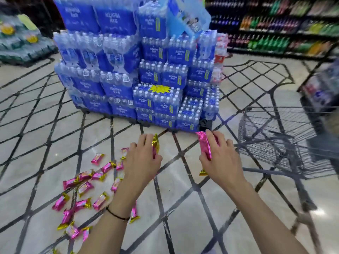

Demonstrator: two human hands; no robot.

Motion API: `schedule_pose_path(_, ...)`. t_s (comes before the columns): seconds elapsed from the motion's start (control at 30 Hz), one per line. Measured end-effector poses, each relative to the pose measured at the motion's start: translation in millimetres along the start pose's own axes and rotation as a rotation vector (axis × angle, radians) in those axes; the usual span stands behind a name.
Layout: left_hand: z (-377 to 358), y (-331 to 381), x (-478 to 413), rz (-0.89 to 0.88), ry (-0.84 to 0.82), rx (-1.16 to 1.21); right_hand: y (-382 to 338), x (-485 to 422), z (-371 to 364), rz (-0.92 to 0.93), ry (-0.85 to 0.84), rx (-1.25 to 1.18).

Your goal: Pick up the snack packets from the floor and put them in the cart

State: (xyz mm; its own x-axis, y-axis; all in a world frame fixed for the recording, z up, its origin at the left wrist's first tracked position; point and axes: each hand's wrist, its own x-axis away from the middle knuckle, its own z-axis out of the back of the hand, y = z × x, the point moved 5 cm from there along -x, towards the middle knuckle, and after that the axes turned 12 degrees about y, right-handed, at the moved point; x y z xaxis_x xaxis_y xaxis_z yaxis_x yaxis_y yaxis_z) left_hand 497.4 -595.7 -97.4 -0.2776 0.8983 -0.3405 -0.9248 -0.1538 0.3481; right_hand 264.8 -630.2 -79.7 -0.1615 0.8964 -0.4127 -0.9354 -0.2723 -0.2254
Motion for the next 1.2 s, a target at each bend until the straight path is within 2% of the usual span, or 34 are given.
schedule_pose_path(0.23, -79, 199, -22, -0.235, -0.073, 0.076, 170, 5, 53, -0.174, 0.04, 0.092)
schedule_pose_path(0.5, -155, 395, -32, -0.385, -0.17, 0.187, 327, 10, 85, -0.38, 0.031, 0.178)
schedule_pose_path(0.8, -282, 519, -83, -0.551, -0.312, 0.255, 468, -33, 61, -0.568, 0.022, 0.189)
schedule_pose_path(1.0, -373, 579, -154, -0.519, -0.391, 0.244, 552, -126, 18, -0.581, -0.062, 0.206)
schedule_pose_path(1.2, -441, 642, -223, -0.533, -0.443, 0.239, 629, -210, -7, -0.617, -0.073, 0.204)
